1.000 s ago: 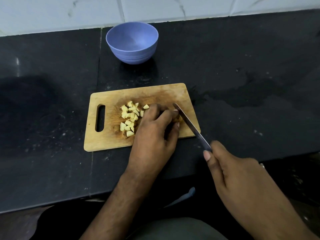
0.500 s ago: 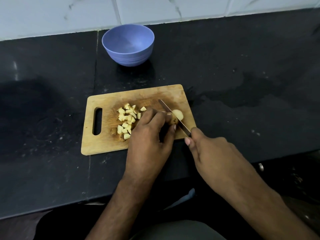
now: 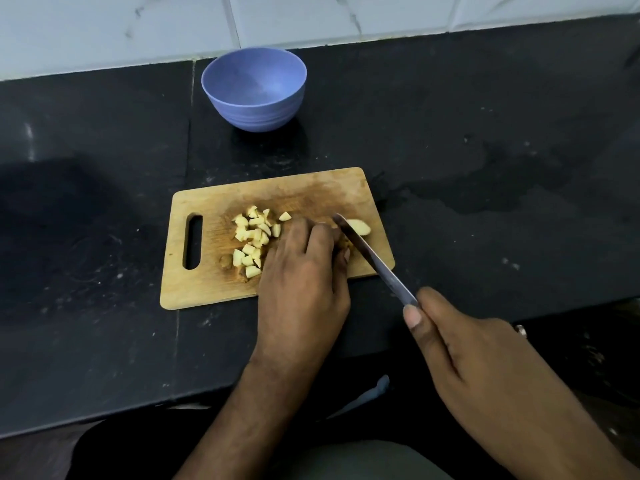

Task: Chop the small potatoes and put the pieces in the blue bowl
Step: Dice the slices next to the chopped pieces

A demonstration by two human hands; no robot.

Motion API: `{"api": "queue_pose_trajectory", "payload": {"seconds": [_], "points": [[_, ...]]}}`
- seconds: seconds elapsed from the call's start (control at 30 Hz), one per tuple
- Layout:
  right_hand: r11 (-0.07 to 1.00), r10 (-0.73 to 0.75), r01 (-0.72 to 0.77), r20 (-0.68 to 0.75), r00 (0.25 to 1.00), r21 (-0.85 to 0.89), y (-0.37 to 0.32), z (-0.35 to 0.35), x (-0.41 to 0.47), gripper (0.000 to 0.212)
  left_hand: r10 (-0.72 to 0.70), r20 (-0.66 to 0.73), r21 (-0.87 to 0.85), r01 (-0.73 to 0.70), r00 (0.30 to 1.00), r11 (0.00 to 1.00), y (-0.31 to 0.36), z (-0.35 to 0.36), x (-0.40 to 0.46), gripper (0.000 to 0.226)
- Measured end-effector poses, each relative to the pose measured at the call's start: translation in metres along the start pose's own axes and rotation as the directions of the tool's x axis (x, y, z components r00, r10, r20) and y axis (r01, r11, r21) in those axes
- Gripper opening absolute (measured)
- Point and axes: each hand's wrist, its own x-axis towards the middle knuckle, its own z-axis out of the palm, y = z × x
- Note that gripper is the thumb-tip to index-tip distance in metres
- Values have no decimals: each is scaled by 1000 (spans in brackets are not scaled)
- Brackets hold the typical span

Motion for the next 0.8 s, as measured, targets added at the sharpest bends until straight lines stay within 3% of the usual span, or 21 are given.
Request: {"api": "queue_pose_trajectory", "payload": {"seconds": [0.3, 0.53, 0.8], "points": [[995, 51, -46, 56, 997, -90, -8, 1, 8, 34, -42, 7, -77, 43, 999, 996, 3, 4, 1, 17], [983, 21, -26, -29, 999, -184, -21, 28, 44, 21, -68, -17, -133, 65, 998, 989, -1, 4, -2, 17], [996, -82, 78, -91, 993, -39, -6, 21, 39, 30, -92, -46, -204, 81, 995, 976, 1, 2, -2, 16]]}}
